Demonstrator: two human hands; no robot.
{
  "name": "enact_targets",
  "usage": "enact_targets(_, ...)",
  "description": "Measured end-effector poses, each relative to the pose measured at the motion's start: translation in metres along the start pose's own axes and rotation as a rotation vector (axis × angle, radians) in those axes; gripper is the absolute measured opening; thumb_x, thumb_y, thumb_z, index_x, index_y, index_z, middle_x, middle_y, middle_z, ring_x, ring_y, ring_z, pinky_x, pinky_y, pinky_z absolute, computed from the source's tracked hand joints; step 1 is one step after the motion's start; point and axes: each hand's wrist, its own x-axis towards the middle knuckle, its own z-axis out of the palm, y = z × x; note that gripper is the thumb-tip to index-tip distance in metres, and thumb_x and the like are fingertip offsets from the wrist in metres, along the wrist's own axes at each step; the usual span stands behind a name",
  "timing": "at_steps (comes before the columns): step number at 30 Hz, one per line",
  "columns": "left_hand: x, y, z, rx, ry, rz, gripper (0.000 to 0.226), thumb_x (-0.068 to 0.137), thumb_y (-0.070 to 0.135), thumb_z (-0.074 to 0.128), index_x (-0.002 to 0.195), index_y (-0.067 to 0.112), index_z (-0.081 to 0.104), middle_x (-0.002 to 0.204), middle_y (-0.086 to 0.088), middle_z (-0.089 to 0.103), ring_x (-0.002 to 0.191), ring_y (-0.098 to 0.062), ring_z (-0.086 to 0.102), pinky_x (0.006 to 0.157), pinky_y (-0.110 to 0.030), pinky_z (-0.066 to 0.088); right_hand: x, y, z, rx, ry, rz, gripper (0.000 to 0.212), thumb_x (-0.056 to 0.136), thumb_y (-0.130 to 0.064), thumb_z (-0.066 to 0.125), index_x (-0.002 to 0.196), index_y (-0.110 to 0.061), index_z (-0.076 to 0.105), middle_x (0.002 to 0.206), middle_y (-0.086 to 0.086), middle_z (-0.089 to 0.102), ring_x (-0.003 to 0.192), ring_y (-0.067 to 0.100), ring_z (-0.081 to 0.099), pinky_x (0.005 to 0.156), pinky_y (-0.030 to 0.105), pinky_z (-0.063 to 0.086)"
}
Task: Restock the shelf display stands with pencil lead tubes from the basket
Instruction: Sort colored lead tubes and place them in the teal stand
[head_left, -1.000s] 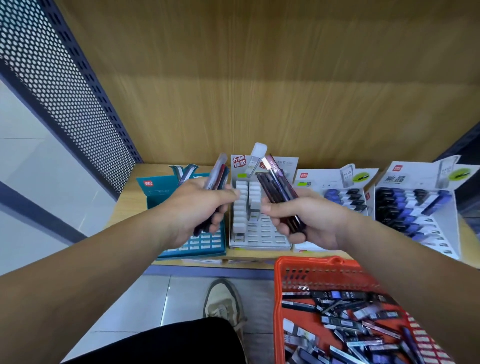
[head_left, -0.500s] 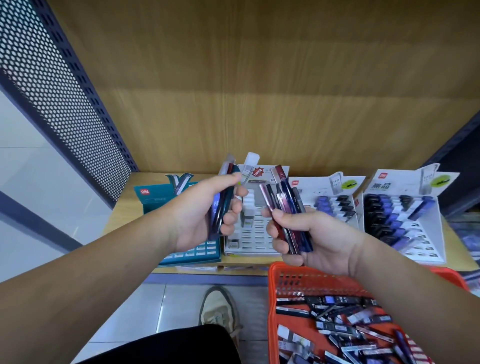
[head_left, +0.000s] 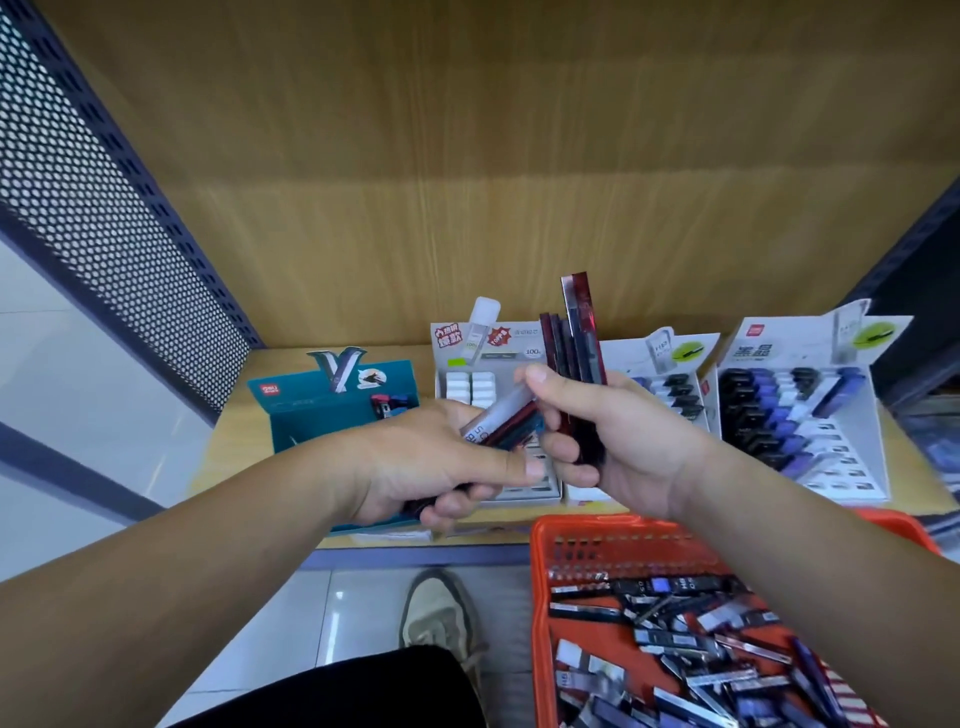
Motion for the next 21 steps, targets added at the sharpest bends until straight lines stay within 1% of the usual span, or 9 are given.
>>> enact_targets(2, 0.001, 0.001, 0.002, 0.024, 0.007, -0.012, 0.029, 0.089, 0.026, 0.080, 0.094, 0.014, 0.054, 0.062, -0.002, 0.044, 0.046, -0.013, 0.031, 0.043, -0.023, 0.025, -0.001, 0.000, -0.002, -0.075, 0.009, -0.022, 0.028, 0.091, -0.032, 0.074, 0.097, -0.008, 0.060, 0.067, 0.001, 0.049, 0.053, 0.014, 0.041, 0.042, 0.026, 0.028)
enact_targets(4, 0.002, 0.002, 0.001, 0.047, 0.014, -0.015, 0.029, 0.089, 0.025, 0.081, 0.100, 0.010, 0.058, 0.059, -0.001, 0.045, 0.045, -0.013, 0.032, 0.044, -0.024, 0.025, -0.001, 0.000, -0.005, -0.144, 0.066, -0.060, 0.025, 0.096, -0.028, 0.072, 0.087, -0.009, 0.058, 0.068, 0.003, 0.051, 0.052, 0.015, 0.043, 0.043, 0.027, 0.029)
enact_targets(8, 0.004, -0.001, 0.000, 0.159, 0.030, -0.051, 0.033, 0.089, 0.017, 0.080, 0.112, 0.003, 0.060, 0.054, 0.000, 0.042, 0.043, -0.014, 0.032, 0.044, -0.025, 0.026, 0.001, 0.000, -0.013, -0.111, 0.230, -0.089, 0.022, 0.097, -0.028, 0.072, 0.097, -0.010, 0.060, 0.075, 0.005, 0.056, 0.054, 0.015, 0.045, 0.044, 0.027, 0.031)
enact_targets(10, 0.003, -0.004, -0.001, 0.221, 0.112, -0.081, 0.024, 0.091, 0.014, 0.076, 0.108, 0.004, 0.063, 0.051, 0.002, 0.040, 0.043, -0.013, 0.031, 0.043, -0.025, 0.026, 0.000, -0.002, -0.022, -0.063, 0.311, -0.072, 0.021, 0.097, -0.029, 0.072, 0.102, -0.011, 0.061, 0.073, 0.004, 0.056, 0.054, 0.014, 0.045, 0.044, 0.028, 0.031)
enact_targets(12, 0.004, -0.005, -0.004, 0.211, 0.238, -0.065, 0.016, 0.094, 0.016, 0.071, 0.104, 0.006, 0.064, 0.050, 0.004, 0.040, 0.043, -0.013, 0.030, 0.045, -0.026, 0.025, -0.005, -0.003, -0.031, -0.027, 0.362, -0.046, 0.021, 0.097, -0.031, 0.071, 0.105, -0.014, 0.061, 0.073, 0.002, 0.057, 0.055, 0.014, 0.046, 0.045, 0.029, 0.032)
enact_targets(15, 0.010, 0.004, 0.002, 0.050, 0.374, 0.056, 0.026, 0.094, 0.031, 0.073, 0.101, 0.007, 0.065, 0.059, -0.001, 0.048, 0.044, -0.013, 0.032, 0.042, -0.023, 0.025, -0.016, -0.003, -0.042, 0.019, 0.365, -0.011, 0.019, 0.098, -0.031, 0.070, 0.103, -0.015, 0.060, 0.074, 0.003, 0.059, 0.055, 0.014, 0.046, 0.046, 0.029, 0.032)
enact_targets(17, 0.018, 0.014, 0.014, 0.041, 0.409, 0.130, 0.027, 0.093, 0.032, 0.075, 0.095, 0.007, 0.065, 0.062, -0.004, 0.059, 0.044, -0.015, 0.038, 0.042, -0.022, 0.028, -0.024, -0.003, -0.048, 0.048, 0.344, 0.004, 0.017, 0.099, -0.031, 0.068, 0.101, -0.016, 0.061, 0.075, 0.003, 0.060, 0.055, 0.014, 0.047, 0.047, 0.029, 0.031)
enact_targets(20, 0.037, 0.032, 0.032, 0.010, 0.434, 0.182, 0.015, 0.089, 0.029, 0.081, 0.081, 0.020, 0.072, 0.079, -0.024, 0.068, 0.062, -0.027, 0.044, 0.049, -0.027, 0.027, -0.037, -0.004, -0.065, 0.058, 0.335, 0.006, 0.017, 0.100, -0.033, 0.067, 0.102, -0.016, 0.061, 0.079, 0.005, 0.063, 0.055, 0.015, 0.046, 0.046, 0.029, 0.033)
enact_targets(21, 0.044, 0.039, 0.038, -0.020, 0.439, 0.199, 0.015, 0.089, 0.029, 0.080, 0.078, 0.023, 0.073, 0.087, -0.028, 0.070, 0.065, -0.028, 0.043, 0.051, -0.029, 0.026, -0.042, -0.003, -0.072, 0.036, 0.345, 0.001, 0.019, 0.101, -0.033, 0.067, 0.102, -0.015, 0.061, 0.080, 0.006, 0.063, 0.055, 0.016, 0.046, 0.046, 0.029, 0.033)
